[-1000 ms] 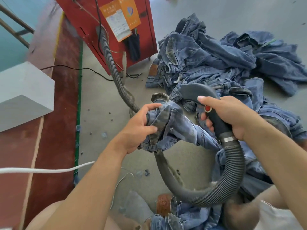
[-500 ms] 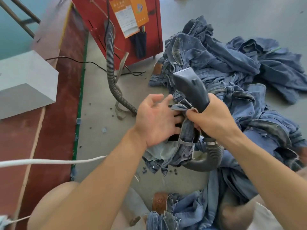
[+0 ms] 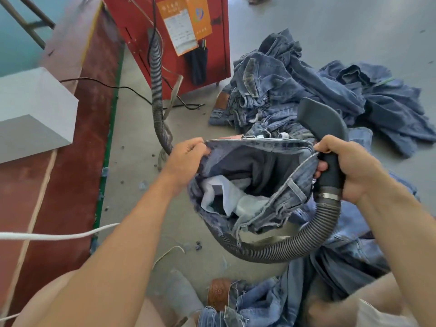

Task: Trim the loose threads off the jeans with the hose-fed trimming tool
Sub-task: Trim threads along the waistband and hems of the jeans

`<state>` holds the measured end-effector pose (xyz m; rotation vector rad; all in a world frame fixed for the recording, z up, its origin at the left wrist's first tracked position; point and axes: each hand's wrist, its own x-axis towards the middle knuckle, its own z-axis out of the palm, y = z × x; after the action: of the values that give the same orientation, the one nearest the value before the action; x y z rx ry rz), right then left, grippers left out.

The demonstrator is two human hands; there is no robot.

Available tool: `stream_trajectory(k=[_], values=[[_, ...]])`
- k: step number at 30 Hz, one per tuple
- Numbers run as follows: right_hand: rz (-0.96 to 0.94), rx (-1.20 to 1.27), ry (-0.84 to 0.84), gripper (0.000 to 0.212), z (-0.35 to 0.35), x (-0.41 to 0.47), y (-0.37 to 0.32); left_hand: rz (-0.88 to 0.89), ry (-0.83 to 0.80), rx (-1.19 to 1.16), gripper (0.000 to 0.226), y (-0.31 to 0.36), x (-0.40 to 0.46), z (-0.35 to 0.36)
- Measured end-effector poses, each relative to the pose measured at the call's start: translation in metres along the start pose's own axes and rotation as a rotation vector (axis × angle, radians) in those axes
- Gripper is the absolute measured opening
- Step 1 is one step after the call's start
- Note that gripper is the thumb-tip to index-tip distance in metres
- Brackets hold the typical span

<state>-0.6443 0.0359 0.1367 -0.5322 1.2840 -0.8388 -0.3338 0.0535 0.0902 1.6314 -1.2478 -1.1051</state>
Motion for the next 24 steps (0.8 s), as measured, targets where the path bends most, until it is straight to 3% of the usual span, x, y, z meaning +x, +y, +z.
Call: stream_trajectory(k=[2, 4, 9, 13, 15, 18, 24], values=[[-0.021, -0.040, 0.060, 0.034, -0.005, 0.006, -0.001, -0.135, -0.204, -0.244, 0.035, 0.010, -0.002, -0.008], [-0.064, -0.078, 0.093, 0.025, -0.009, 0.012, -0.002, -0.211, -0.328, -0.340, 0.021, 0.017, -0.007, -0.009], [-0.124, -0.162, 0.087, 0.023, -0.013, 0.019, -0.002, -0.224, -0.276, -0.392, 0.022, 0.020, -0.010, -0.006], [-0.219, -0.279, -0.030, 0.013, -0.013, 0.009, 0.000, -0.082, -0.362, -0.069, 0.027, 0.015, -0.009, -0.018], [-0.247, -0.430, -0.140, 0.013, -0.014, -0.001, 0.000, 0.058, -0.219, 0.086, 0.028, 0.011, -0.008, -0.018], [-0.253, -0.616, -0.234, 0.023, -0.017, -0.014, 0.004, 0.156, 0.202, 0.091, 0.057, 0.005, -0.005, -0.014], [-0.352, -0.890, -0.334, 0.020, -0.025, -0.032, -0.002, -0.074, 0.347, -0.316, 0.043, 0.009, -0.002, -0.004]])
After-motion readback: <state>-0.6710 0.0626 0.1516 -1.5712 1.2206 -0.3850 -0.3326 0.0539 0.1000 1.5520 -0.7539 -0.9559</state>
